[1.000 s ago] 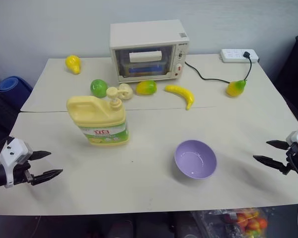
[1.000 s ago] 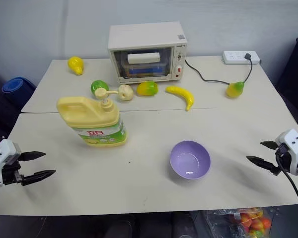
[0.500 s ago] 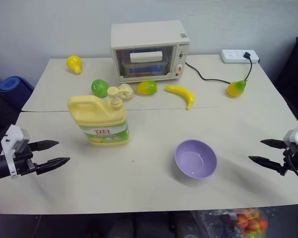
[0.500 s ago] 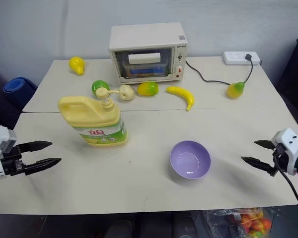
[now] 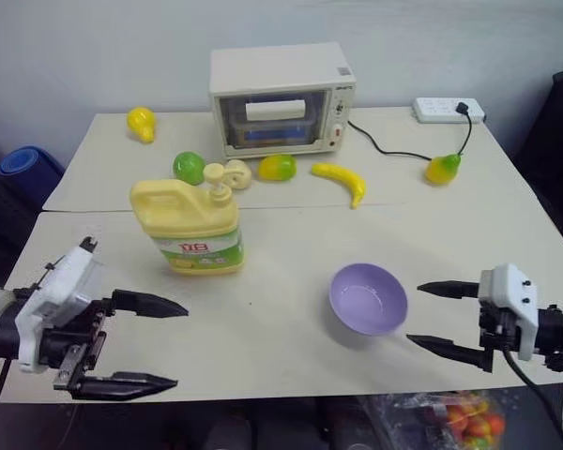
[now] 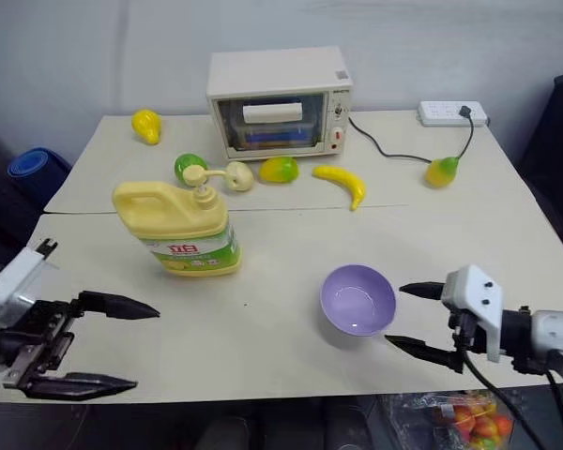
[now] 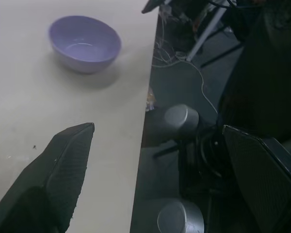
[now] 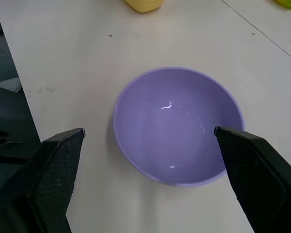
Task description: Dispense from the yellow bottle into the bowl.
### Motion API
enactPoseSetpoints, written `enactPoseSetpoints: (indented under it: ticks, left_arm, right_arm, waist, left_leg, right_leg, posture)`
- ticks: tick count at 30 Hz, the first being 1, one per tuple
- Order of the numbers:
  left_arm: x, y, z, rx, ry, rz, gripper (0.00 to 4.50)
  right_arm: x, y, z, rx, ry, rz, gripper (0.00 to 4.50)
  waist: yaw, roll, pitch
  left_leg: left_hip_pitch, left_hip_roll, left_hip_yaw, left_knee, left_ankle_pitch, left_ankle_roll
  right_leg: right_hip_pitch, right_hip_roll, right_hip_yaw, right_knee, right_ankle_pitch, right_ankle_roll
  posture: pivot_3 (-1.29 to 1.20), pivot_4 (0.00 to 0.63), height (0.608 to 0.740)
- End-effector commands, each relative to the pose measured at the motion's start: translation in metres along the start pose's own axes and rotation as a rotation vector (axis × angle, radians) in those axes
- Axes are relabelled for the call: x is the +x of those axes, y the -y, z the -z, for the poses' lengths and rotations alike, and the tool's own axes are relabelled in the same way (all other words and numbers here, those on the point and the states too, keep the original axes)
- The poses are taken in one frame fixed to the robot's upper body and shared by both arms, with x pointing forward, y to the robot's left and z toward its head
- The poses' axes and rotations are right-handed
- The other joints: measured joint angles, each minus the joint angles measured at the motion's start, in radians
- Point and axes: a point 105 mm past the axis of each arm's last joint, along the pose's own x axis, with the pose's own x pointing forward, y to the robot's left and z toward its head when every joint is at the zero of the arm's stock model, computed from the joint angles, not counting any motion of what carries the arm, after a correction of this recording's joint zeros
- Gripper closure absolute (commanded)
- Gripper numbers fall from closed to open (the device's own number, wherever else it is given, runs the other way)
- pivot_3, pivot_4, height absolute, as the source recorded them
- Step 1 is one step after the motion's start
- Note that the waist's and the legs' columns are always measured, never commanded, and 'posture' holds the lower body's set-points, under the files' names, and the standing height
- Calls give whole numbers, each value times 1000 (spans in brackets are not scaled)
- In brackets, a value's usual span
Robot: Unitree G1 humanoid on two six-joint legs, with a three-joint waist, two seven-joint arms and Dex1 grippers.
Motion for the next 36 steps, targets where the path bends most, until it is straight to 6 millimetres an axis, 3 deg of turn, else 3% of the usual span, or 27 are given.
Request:
enactPoseSetpoints:
  ticks: [1,3,6,12,24,36]
  left_arm:
    - [8,-2,-1,82,-42,22,0]
    - [8,-7,-2,88,-34,22,0]
    - [8,-11,-2,101,-35,26,0]
    - [11,-15,-2,128,-38,39,0]
    - [16,-24,-5,187,-41,54,0]
    - [21,-28,-11,218,-34,77,0]
  right_arm:
    - [24,-11,3,-47,-12,1,32]
    - [31,-9,8,-53,-22,13,32]
    - [44,-10,15,-72,-31,8,633]
    - [68,-11,24,-101,-53,13,2582]
    - [79,-19,35,-110,-78,-29,2582]
    - [94,-6,50,-101,-78,26,2582]
  waist:
    - [0,0,0]
    - [0,-1,0]
    - [0,-1,0]
    - [-2,-3,0]
    - [0,-3,1]
    - [-2,-4,1]
  left_leg:
    - [1,0,0,0,0,0]
    - [1,0,0,0,0,-1]
    - [2,0,0,1,0,-1]
    - [7,2,0,0,0,-1]
    - [7,2,-2,0,-1,-1]
    - [8,2,-2,0,-1,-1]
  right_leg:
    - [1,0,0,0,0,0]
    - [1,1,1,1,0,0]
    - [1,1,2,2,0,0]
    - [0,3,1,4,1,1]
    - [0,4,1,3,1,1]
    - [0,4,1,4,1,2]
  posture:
    - [0,150,740]
    - [0,150,740]
    - [0,150,740]
    - [0,150,740]
    - [0,150,740]
    - [0,150,740]
